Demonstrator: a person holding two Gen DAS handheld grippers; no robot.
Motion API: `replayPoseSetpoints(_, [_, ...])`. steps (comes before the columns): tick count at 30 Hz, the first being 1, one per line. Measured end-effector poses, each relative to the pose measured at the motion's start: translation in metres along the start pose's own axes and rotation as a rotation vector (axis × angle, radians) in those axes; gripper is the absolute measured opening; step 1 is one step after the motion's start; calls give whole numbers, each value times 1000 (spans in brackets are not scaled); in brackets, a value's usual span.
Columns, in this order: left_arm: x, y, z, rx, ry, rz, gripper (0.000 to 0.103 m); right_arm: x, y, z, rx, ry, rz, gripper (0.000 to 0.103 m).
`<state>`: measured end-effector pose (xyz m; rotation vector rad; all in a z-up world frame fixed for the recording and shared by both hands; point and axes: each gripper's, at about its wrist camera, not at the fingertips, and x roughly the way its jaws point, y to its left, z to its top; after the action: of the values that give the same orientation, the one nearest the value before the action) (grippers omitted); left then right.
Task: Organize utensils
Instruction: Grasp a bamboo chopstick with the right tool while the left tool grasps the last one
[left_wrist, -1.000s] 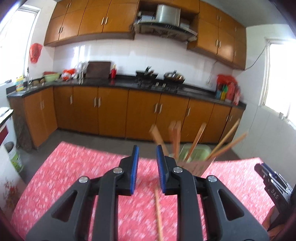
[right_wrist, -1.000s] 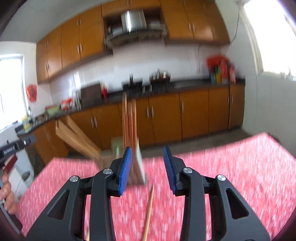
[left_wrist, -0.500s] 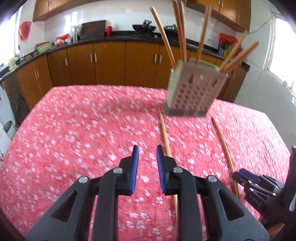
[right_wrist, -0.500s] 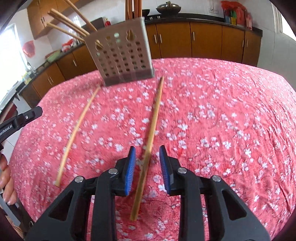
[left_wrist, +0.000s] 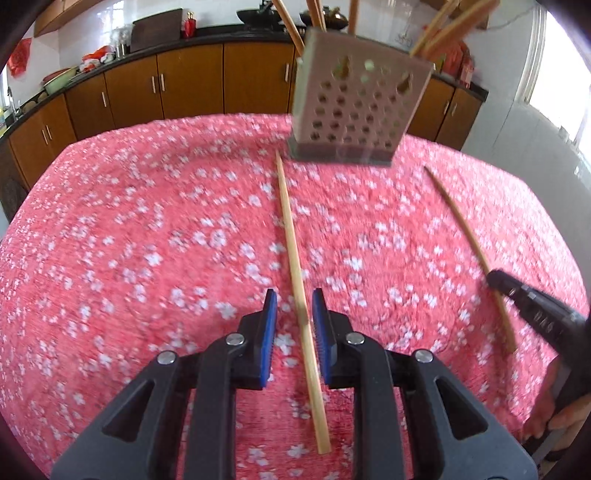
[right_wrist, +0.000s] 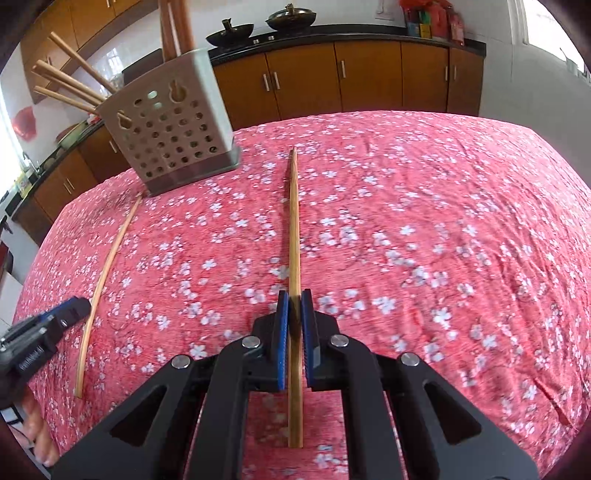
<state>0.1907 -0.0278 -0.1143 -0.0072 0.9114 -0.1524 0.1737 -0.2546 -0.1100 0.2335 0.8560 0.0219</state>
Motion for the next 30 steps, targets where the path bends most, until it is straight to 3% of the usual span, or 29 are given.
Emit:
replayPoseSetpoints(3, [4,-5,-1,32,-9,47,8,0,-1,0,-3,-2,0,8])
replayPoseSetpoints(11, [12,40,18,-66,-10,139,8,5,7,5,-34,0,9,8])
replayPoseSetpoints(15, [18,62,30,-83,-12,180,9,13,13,13,-70,-1,-26,8])
replayPoseSetpoints(21, [21,74,37,-67,-33,192,15,29,15,28,-101,-4,-88,8])
replayPoseSetpoints(30, [22,72,38,-71,-32,185,16,34,10,29,-74,-5,-65,8])
